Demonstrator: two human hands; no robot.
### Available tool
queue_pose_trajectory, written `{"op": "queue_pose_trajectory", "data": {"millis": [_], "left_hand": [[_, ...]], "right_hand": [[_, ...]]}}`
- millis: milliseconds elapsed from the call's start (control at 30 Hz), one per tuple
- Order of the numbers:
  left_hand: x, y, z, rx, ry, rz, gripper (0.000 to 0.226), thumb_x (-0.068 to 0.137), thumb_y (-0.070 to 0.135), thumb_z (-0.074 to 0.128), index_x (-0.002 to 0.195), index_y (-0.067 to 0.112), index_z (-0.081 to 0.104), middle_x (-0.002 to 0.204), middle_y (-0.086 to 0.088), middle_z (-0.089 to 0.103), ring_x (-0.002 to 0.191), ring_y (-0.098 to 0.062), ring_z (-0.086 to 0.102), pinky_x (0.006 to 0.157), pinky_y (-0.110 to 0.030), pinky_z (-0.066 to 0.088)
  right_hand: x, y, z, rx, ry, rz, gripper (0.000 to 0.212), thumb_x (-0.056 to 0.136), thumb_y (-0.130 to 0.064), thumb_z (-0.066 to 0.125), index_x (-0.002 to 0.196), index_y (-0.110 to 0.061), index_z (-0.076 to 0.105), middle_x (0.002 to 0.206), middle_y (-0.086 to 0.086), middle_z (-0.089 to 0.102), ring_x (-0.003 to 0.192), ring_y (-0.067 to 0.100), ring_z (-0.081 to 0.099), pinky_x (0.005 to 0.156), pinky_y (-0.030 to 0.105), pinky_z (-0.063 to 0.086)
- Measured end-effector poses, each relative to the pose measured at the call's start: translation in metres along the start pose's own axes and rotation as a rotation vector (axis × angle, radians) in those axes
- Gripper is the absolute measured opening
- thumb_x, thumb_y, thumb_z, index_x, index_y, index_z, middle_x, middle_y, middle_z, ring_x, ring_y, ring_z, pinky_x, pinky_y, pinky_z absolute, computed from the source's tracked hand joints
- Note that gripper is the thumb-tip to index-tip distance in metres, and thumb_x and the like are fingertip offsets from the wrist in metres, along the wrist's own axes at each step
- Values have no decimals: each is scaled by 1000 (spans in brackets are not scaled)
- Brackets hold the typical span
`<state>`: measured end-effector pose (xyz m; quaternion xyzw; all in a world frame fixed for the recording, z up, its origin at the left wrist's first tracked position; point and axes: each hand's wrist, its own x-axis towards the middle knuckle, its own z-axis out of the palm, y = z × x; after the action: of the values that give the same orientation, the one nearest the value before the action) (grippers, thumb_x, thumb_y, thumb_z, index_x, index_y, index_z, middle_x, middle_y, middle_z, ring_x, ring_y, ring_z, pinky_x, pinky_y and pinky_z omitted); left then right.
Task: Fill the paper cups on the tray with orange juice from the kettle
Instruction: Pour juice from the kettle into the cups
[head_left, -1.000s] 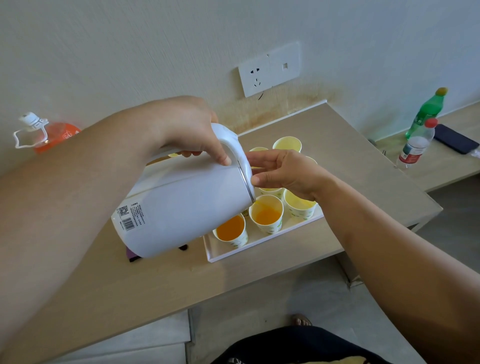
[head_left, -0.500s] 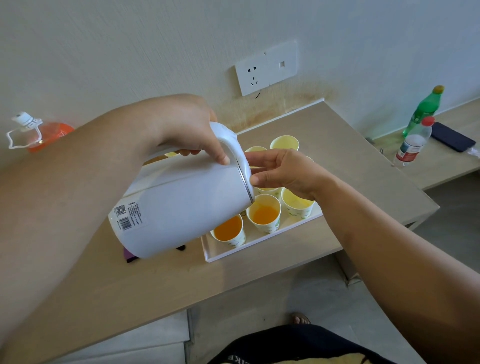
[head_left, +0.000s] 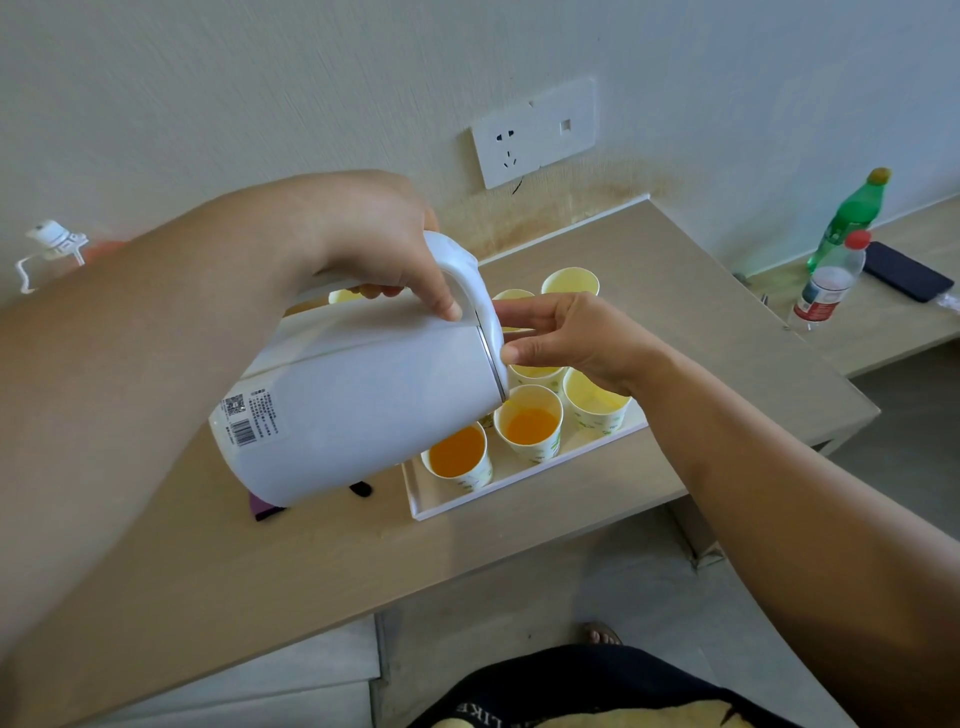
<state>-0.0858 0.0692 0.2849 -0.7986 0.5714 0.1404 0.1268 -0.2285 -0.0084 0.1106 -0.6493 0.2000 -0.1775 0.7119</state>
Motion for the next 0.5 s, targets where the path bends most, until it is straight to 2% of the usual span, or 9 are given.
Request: {"op": "queue_pose_trajectory", "data": {"millis": [100,267,500], "left_hand": [[0,1,-1,12,1,7,36,66,47,78,75,16,62,34,9,51,47,-15,53,53,-26,34],[1,3,-1,21,-7,22,37,66,47,78,74,16,61,35,9,52,47,-15,54,54,-26,36],[4,8,-1,48,-19,37,38,66,47,78,75,13,62,36,7,52,45,-16,52,53,-26,35]], "right_hand": [[-1,-1,0,-32,14,-4,68,56,-32,80,122,-21,65,120,-2,67,110,15,63,98,35,49],[-1,-1,-2,-40,7,0,71,58,-29,80,125,-18,62,122,1,66,111,17,63,102,39,47],[-5,-1,-4,-26,-6,-9,71,60,-22,78,129,-17,59,124,-2,64,109,14,64,95,28,50]]}}
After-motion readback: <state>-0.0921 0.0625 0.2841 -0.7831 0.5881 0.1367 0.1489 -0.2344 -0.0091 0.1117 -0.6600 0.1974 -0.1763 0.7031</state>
